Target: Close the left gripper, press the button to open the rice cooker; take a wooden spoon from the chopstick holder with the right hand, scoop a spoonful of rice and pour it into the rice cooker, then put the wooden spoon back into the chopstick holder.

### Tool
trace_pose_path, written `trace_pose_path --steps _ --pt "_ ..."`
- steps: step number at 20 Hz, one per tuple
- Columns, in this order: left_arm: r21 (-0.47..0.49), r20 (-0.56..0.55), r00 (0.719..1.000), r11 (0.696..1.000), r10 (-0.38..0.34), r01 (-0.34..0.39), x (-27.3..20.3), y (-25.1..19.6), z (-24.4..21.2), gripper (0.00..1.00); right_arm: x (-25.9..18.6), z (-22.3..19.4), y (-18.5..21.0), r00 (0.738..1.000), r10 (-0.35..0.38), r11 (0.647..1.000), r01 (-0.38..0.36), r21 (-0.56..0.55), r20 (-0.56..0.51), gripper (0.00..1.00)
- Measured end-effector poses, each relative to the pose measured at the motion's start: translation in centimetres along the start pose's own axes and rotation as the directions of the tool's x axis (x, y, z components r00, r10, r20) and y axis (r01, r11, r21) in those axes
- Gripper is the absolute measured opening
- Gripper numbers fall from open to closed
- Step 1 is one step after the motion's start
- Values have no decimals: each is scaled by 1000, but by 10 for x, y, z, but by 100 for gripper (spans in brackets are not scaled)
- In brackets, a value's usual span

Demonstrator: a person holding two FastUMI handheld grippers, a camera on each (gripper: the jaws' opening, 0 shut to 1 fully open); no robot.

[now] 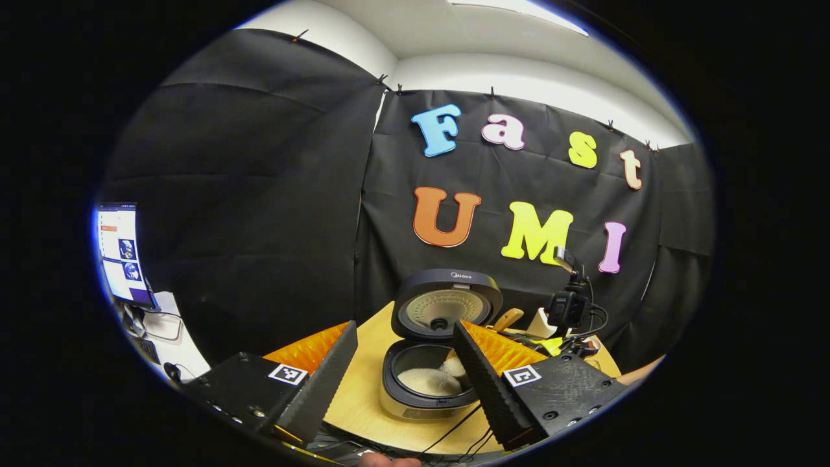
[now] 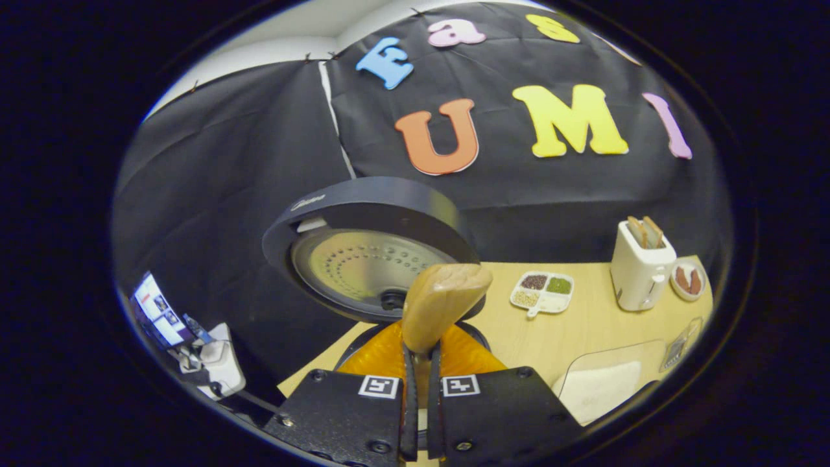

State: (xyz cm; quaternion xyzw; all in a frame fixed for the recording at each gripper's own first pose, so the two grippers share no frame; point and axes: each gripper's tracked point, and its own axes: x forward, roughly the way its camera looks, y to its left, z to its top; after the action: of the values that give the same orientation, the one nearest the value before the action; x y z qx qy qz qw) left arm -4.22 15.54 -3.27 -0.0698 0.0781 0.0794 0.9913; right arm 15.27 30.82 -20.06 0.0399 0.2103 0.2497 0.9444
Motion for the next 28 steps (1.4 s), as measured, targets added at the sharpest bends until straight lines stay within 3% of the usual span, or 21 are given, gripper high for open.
trace_pose_path --steps 8,13,21,28 --pt "-11 3 1000 1000 16 -16 0 11 -1 94 3 8 16 997 -27 959 48 -280 79 11" --pt "-7 -2 1000 1000 16 -16 1 8 -1 95 -3 18 33 989 8 886 62 -459 148 11" --pt "1 -11 999 999 33 -33 1 8 -9 95 -3 30 32 985 6 874 79 -479 175 11" --pt "-6 -35 998 998 54 -54 2 11 -19 95 -10 42 37 983 51 917 25 -397 178 11"
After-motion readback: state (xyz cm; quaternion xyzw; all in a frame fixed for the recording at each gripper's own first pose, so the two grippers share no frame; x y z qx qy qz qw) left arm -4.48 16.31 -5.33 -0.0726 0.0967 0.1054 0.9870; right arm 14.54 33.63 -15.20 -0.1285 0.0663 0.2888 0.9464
